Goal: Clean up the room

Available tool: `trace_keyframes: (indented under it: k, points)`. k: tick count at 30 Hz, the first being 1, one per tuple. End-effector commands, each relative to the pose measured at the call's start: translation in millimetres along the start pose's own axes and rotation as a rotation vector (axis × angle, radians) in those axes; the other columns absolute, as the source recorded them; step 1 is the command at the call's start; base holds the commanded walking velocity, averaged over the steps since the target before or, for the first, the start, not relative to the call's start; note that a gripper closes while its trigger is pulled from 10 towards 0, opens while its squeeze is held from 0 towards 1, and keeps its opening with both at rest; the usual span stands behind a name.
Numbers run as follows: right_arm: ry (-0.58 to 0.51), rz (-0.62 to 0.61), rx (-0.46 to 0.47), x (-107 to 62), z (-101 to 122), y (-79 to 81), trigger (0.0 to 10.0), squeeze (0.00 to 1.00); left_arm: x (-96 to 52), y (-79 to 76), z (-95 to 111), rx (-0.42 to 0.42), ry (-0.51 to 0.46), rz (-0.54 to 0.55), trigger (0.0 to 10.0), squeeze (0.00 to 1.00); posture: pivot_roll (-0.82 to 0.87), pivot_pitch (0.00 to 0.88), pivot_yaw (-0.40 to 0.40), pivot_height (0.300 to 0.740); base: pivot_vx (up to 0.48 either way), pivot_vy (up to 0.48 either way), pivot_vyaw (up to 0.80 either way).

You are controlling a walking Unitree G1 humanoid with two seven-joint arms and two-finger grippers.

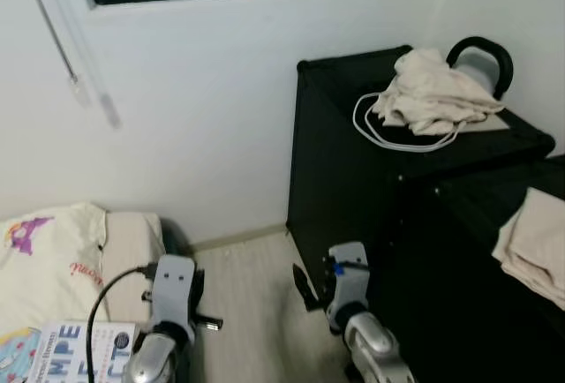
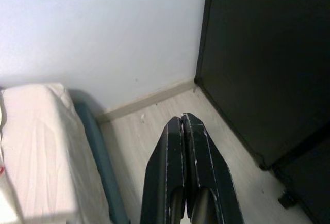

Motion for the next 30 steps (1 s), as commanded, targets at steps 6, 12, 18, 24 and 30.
trace_keyframes:
  k: [6, 12, 18, 24, 30]
  points:
    - [0.033, -0.009, 0.003, -4.2, -9.1, -3.1, 10.0, 0.00, -2.9, -0.1, -6.2, -0.003, 0.023, 0.001, 10.0, 0.00, 0.04, 0.155, 0.015, 0.740, 0.368, 0.000, 0.00]
    - [0.034, -0.011, 0.001, -4.3, -9.4, -4.5, 10.0, 0.00, -2.1, -0.5, -6.8, -0.003, 0.024, 0.001, 10.0, 0.00, 0.03, 0.156, 0.015, 0.740, 0.358, 0.000, 0.00]
    - [0.032, -0.012, 0.001, -3.6, -8.5, -5.1, 10.0, 0.00, -1.9, 0.1, -7.2, -0.005, 0.027, 0.012, 10.0, 0.00, 0.03, 0.158, 0.015, 0.740, 0.309, 0.000, 0.00]
    - [0.030, -0.011, -0.001, -2.6, -7.5, -5.3, 10.0, 0.00, -1.6, 3.2, -6.2, -0.006, 0.019, 0.034, 10.0, 0.00, 0.03, 0.159, 0.013, 0.740, 0.000, 0.000, 0.00]
    - [0.029, -0.012, -0.003, -3.0, -7.1, -5.8, 10.0, 0.00, -1.8, 5.5, -5.3, -0.015, 0.011, 0.048, 10.0, 0.00, 0.03, 0.156, 0.011, 0.740, 0.000, 0.000, 0.00]
Point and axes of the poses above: a point about 5 cm out from each wrist's last joint towards the gripper, its own x axis pointing out of the wrist towards the gripper, its own z axis along the axis of the wrist's last joint, y = z × x, the point moved 3 cm from there along x, pointing out of the wrist towards the gripper, and after that the axes turned 15 degrees about -x, right-handed, at the moved point
